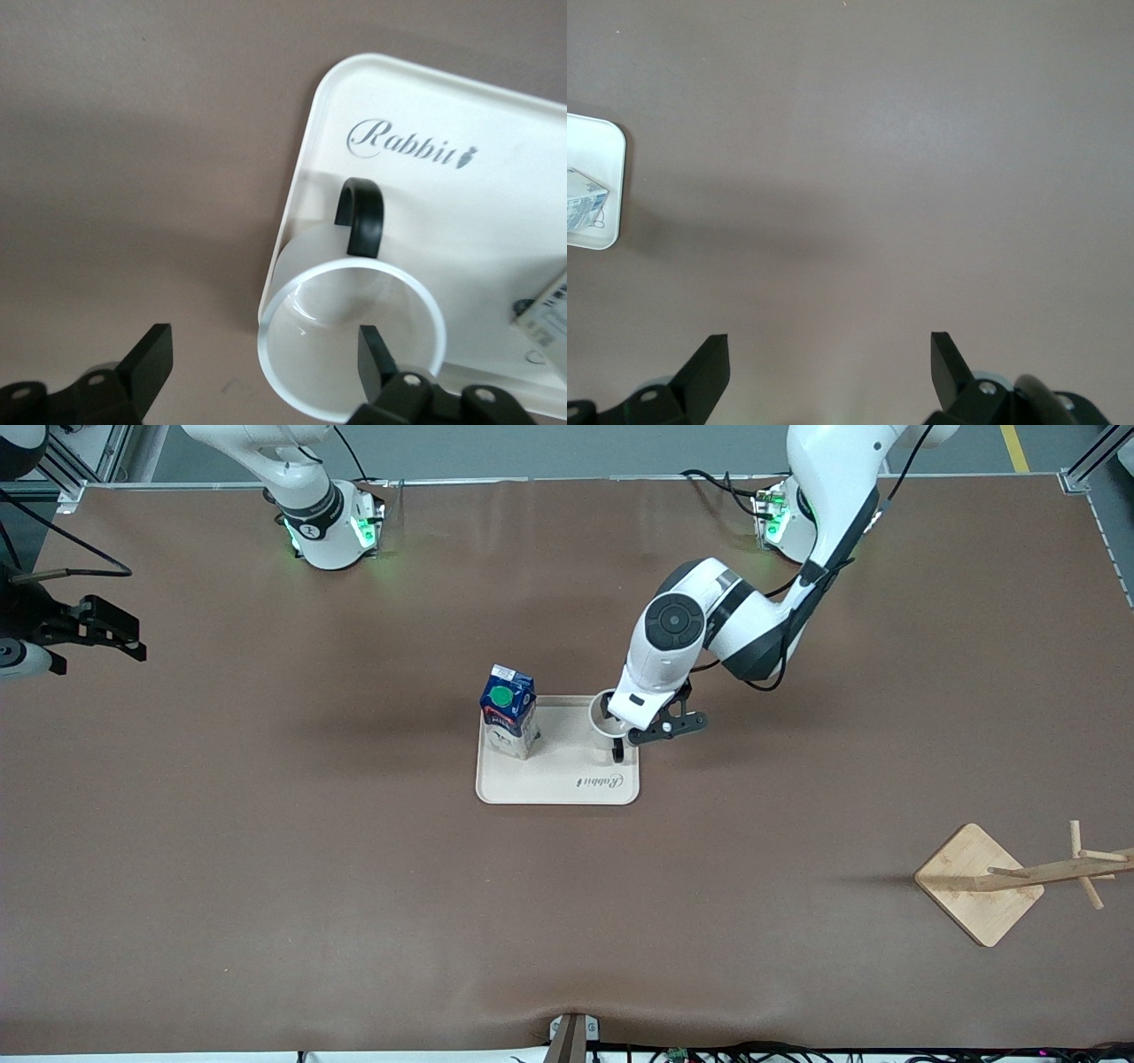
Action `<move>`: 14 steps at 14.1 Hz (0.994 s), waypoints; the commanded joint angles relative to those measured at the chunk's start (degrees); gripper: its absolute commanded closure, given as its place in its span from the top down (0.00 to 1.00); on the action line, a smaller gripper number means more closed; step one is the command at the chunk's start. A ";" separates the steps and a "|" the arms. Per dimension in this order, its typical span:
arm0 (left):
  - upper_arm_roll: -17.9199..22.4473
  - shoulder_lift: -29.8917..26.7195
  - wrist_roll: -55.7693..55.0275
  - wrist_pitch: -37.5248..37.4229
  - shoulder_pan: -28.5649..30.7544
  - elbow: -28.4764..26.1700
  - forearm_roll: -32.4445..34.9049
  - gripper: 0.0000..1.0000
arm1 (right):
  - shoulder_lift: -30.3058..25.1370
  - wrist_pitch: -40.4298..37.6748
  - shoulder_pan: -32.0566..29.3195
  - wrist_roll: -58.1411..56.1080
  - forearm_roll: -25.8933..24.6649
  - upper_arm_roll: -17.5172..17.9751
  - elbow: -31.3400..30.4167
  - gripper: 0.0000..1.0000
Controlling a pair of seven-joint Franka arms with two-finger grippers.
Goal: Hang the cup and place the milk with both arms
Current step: 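Grasp the mug rim with the left gripper and carry it toward the stand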
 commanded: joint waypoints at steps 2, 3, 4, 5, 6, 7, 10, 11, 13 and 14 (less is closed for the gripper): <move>0.13 2.52 -3.37 0.34 -2.08 0.32 1.19 0.33 | 0.64 -0.69 -1.07 -0.97 0.25 0.75 1.47 1.00; 0.13 2.96 -3.90 0.34 -2.69 0.32 1.19 0.23 | 0.64 -0.69 -1.07 -0.97 0.34 0.75 1.47 1.00; 0.13 3.06 -3.91 0.34 -2.70 0.41 1.19 0.05 | 0.64 -0.69 -1.16 -0.97 1.03 0.75 1.47 1.00; 0.13 3.06 -3.82 0.34 -2.61 0.67 1.19 0.00 | 0.64 -0.69 -1.42 -1.05 2.35 0.75 1.47 1.00; 0.13 3.06 -3.47 0.17 -2.52 1.11 1.19 0.00 | 0.73 -0.61 -1.68 -0.97 2.71 0.67 1.38 1.00; 0.21 3.23 -3.56 0.16 -2.43 1.63 1.19 0.00 | 1.43 -0.26 -2.12 -0.97 2.80 0.67 1.29 1.00; 0.65 2.44 -3.64 -1.06 -1.64 2.60 1.19 0.00 | 4.77 1.76 -2.74 -1.75 2.19 0.67 1.90 1.00; 0.74 2.01 -3.64 -3.42 -1.47 4.26 1.19 0.00 | 5.12 1.85 -2.65 -1.93 1.83 0.67 2.26 1.00; 1.18 0.95 -3.56 -11.22 -0.16 9.96 1.19 0.00 | 6.61 1.77 -2.57 -2.02 2.27 0.67 2.35 1.00; 1.27 -0.10 -3.30 -15.79 1.16 13.12 1.36 0.00 | 6.97 1.94 -2.74 -2.11 2.62 0.67 2.35 1.00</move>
